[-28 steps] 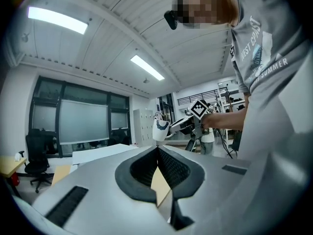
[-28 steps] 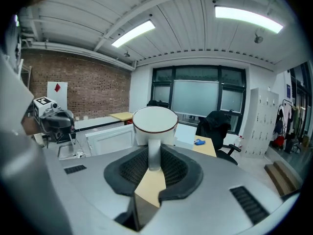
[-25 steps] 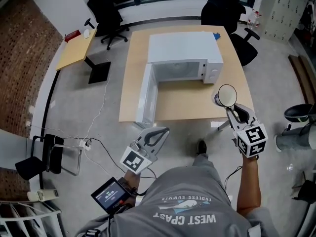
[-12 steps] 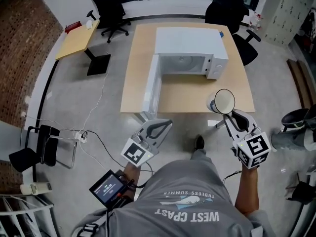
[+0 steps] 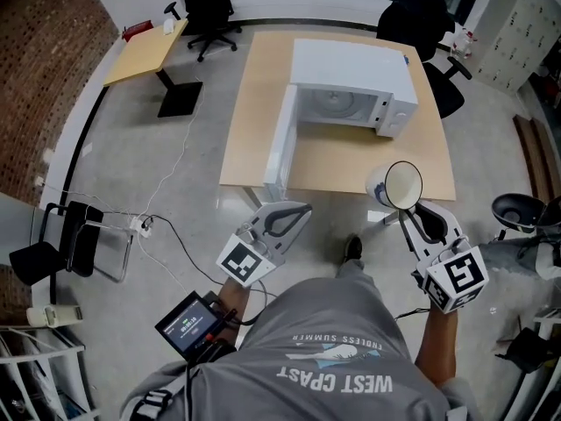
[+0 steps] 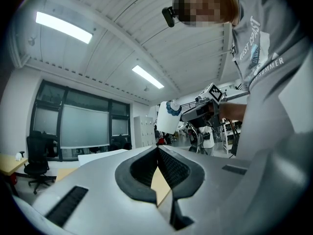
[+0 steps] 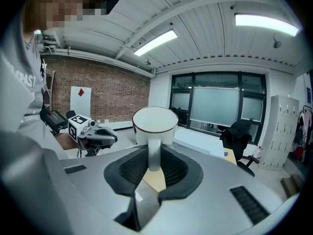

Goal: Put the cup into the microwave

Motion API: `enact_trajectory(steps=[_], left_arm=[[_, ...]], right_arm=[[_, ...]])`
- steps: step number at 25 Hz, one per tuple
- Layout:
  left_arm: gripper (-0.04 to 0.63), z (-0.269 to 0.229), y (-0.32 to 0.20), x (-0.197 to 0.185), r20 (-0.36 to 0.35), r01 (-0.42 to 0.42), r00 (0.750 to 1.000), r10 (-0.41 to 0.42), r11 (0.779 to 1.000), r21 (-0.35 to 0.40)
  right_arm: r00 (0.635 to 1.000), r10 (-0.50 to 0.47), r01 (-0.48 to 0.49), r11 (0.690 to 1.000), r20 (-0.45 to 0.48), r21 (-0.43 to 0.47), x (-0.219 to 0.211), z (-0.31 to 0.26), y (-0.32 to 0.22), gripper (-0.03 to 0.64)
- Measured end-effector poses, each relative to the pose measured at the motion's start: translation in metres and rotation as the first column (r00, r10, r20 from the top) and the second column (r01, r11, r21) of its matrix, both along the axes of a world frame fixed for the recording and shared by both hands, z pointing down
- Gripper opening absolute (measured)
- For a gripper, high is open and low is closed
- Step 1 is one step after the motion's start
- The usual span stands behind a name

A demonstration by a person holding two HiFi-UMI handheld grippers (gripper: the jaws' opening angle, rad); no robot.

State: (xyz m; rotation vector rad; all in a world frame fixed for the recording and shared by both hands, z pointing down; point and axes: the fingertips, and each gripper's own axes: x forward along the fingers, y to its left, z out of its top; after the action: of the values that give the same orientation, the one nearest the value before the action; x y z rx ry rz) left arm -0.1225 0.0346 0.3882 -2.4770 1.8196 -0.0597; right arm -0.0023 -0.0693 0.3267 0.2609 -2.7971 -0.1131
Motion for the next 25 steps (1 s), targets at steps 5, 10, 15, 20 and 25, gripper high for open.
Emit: enact_trajectory(steps=[5, 10, 15, 20, 25], left_arm=[[0.02, 0.0, -0.002, -0.004, -0.012, 0.02, 1.0, -0.02, 1.0, -0.024], [0.02, -0.001, 0.0, -0.014, -0.005, 0.035, 0.999, -0.035, 0.999, 0.02], [0.02, 0.003, 0.0, -0.017, 0.027, 0.057, 0.998, -0.057, 0.998, 0.022], [0.02, 0.005, 0.001, -0.017, 0.056, 0.094, 0.994, -0.094, 0.996, -0.001], [0.02, 0.006, -0.013, -0.024, 0.006, 0.137, 0.991, -0.137, 0.99, -0.015]], right_arm=[[1.0, -0.019, 0.019, 1.0, 0.01, 0.004, 0.001, -0.008, 0.009, 0.077], [0.999, -0.045, 0.045, 0.999, 0.001, -0.016, -0.015, 0.003, 0.012, 0.077], [0.997, -0.082, 0.081, 0.996, -0.014, -0.049, -0.031, 0.02, 0.003, 0.077], [0.993, -0.115, 0.113, 0.991, -0.022, -0.075, -0.043, 0.034, -0.012, 0.077], [0.992, -0.113, 0.108, 0.99, -0.054, -0.085, -0.058, 0.048, -0.046, 0.077]])
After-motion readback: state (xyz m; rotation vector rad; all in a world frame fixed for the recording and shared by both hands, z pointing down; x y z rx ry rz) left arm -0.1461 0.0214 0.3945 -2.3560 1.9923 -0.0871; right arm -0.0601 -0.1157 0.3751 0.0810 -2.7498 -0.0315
